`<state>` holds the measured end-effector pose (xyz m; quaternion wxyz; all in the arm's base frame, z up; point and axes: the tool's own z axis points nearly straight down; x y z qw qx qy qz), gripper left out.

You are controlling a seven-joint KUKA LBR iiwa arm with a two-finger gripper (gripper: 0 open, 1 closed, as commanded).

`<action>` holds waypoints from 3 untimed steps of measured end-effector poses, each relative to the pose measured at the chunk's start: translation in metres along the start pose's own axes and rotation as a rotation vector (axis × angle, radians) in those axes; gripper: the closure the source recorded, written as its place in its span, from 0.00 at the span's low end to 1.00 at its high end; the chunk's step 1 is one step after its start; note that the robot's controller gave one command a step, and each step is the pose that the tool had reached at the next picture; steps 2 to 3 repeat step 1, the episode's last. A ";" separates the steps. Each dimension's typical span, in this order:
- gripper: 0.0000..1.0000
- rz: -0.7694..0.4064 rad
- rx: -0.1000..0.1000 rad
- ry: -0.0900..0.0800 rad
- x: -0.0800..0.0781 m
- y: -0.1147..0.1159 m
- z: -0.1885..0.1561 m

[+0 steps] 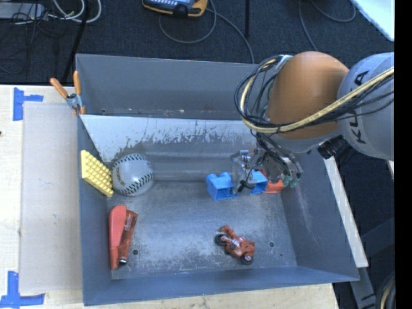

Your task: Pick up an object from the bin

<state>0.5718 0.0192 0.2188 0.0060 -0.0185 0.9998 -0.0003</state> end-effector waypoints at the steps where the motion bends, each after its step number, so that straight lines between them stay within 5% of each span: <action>1: 1.00 0.000 0.000 0.003 0.001 0.000 0.001; 3: 1.00 0.000 0.000 0.003 0.001 0.000 0.001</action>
Offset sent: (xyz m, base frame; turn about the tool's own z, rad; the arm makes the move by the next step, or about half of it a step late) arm 0.0436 0.0695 -0.0448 -0.2854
